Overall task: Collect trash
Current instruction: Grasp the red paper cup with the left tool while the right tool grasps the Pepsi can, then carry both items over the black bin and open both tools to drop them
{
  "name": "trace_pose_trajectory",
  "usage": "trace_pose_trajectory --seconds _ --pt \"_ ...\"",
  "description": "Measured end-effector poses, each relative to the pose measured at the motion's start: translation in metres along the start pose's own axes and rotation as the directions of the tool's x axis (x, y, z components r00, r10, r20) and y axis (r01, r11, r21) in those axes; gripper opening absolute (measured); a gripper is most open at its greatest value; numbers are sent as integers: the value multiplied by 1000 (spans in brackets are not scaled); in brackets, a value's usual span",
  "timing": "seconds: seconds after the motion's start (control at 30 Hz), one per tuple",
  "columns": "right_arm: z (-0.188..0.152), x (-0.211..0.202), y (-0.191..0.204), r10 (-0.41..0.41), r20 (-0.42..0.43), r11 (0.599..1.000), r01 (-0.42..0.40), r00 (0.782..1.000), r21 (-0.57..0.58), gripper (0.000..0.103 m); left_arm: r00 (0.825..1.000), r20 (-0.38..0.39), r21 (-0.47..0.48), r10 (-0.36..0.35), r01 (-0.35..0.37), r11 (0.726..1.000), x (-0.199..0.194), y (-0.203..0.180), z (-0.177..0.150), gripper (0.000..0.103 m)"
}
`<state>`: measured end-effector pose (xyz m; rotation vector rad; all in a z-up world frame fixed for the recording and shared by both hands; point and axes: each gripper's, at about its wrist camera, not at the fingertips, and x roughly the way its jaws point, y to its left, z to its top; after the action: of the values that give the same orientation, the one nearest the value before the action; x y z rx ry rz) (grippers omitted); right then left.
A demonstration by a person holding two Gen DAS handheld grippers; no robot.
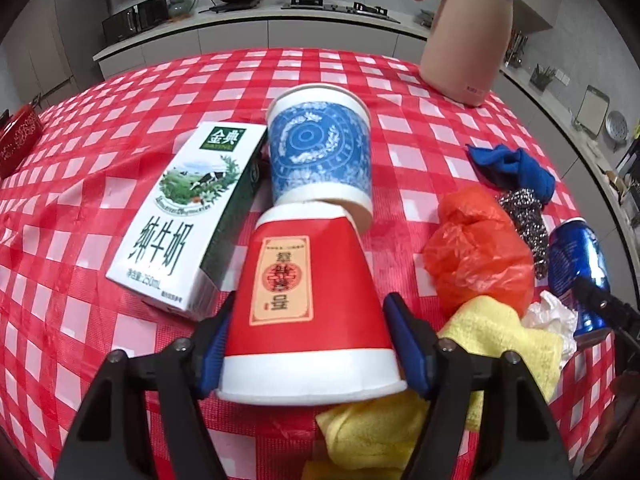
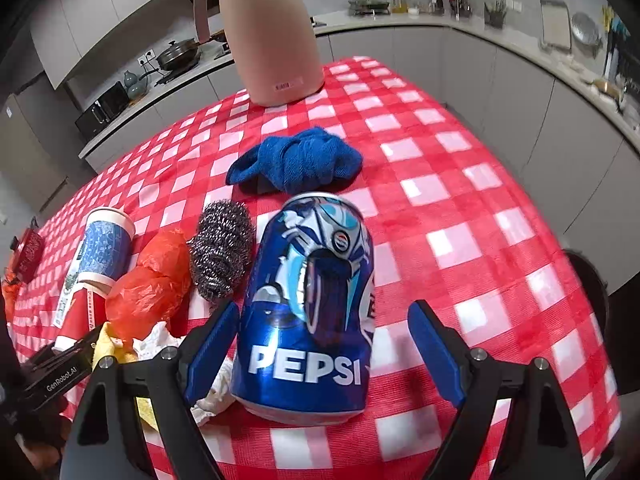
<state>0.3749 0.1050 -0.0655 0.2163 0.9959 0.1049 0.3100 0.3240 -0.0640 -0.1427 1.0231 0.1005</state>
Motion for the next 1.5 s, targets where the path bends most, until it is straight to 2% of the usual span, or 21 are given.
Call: trace_pose_trajectory --seconds 0.07,0.13,0.17,0.33,0.73,0.93,1.3,1.5 --pt "-1 3 0 17 -8 1000 -17 1000 5 88 1000 16 0 -3 3 1000 -3 1 0 62" --pt "-3 3 2 25 -2 1000 -25 1000 4 83 999 30 0 -13 13 1000 -6 2 0 57" --pt "-4 4 3 32 -2 999 -32 999 0 73 999 38 -1 -16 16 1000 -8 2 1 55" --pt "-5 2 5 32 9 999 -32 999 -19 73 998 57 -1 -24 24 1000 -12 -2 1 51" --pt "-5 -35 -7 49 99 998 -45 994 -42 72 988 146 31 -57 53 998 -52 -30 2 50" --pt "-10 -60 -30 61 126 998 -56 990 -42 72 984 149 59 -101 94 994 -65 -67 -8 50" --pt "-26 -104 -116 41 147 999 -40 988 -11 72 975 133 102 -176 163 981 -76 -161 -42 50" --pt "-33 -121 -160 -24 170 997 12 985 70 72 961 83 207 -263 241 948 -65 -211 -50 50"
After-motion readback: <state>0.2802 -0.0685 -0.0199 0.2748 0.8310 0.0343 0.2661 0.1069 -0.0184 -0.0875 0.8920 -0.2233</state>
